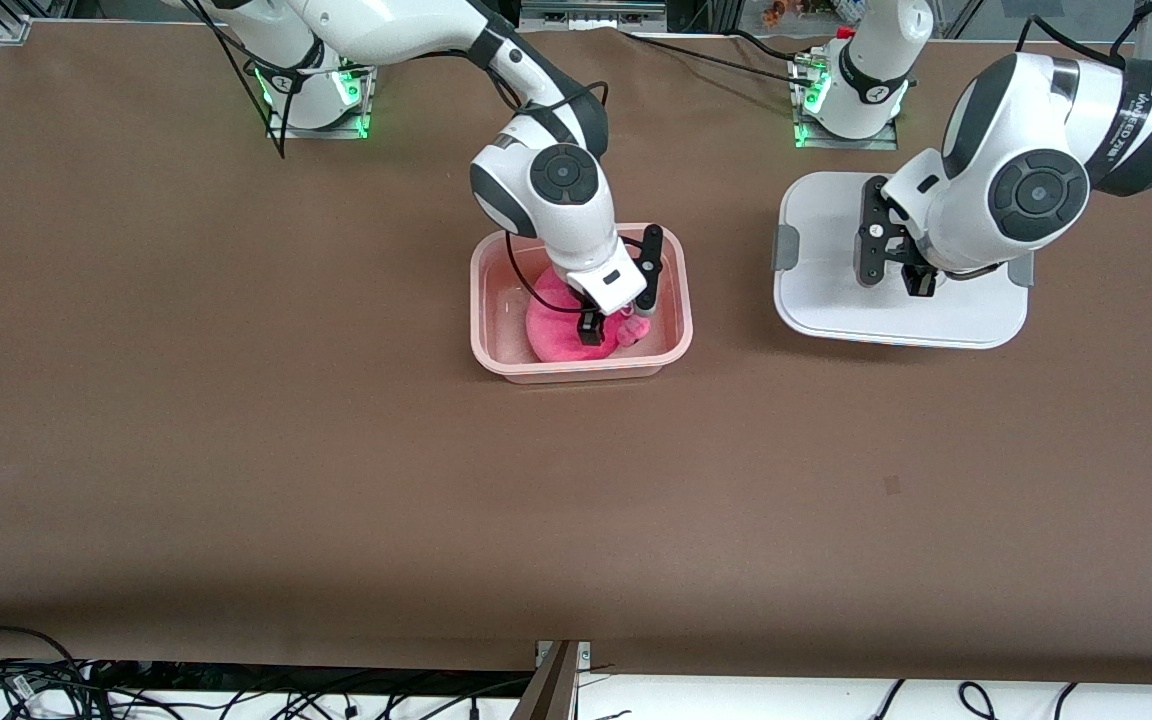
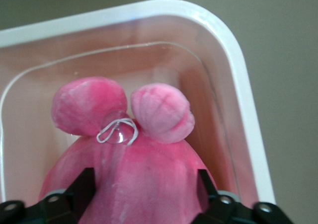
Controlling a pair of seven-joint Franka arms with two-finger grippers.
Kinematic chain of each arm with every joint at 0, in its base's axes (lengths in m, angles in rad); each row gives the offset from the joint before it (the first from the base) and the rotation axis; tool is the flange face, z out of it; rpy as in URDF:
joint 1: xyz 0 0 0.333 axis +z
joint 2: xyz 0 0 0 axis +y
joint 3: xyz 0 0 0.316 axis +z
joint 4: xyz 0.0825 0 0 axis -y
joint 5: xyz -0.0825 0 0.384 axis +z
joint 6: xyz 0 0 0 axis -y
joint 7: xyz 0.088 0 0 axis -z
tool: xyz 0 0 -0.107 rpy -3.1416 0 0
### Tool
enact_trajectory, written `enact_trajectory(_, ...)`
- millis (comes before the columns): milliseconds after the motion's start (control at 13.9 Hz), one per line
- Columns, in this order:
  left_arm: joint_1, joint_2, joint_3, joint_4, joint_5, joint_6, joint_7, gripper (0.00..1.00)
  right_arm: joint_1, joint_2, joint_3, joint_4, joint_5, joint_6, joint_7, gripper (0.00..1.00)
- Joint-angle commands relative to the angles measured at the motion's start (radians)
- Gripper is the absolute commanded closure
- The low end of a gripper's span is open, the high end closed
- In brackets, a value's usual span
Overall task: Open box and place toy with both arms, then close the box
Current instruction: 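Open the right gripper to release the pink plush inside the box, then carry the lid over the box with the left gripper while the right gripper withdraws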
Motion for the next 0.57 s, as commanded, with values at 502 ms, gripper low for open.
enact_trajectory(502, -0.001, 0.014, -0.071, 0.161, -0.056, -0.098, -0.050, 1.00, -0.122, -0.215, -0.035, 0.030, -0.001, -0.164, 0.012, 0.00)
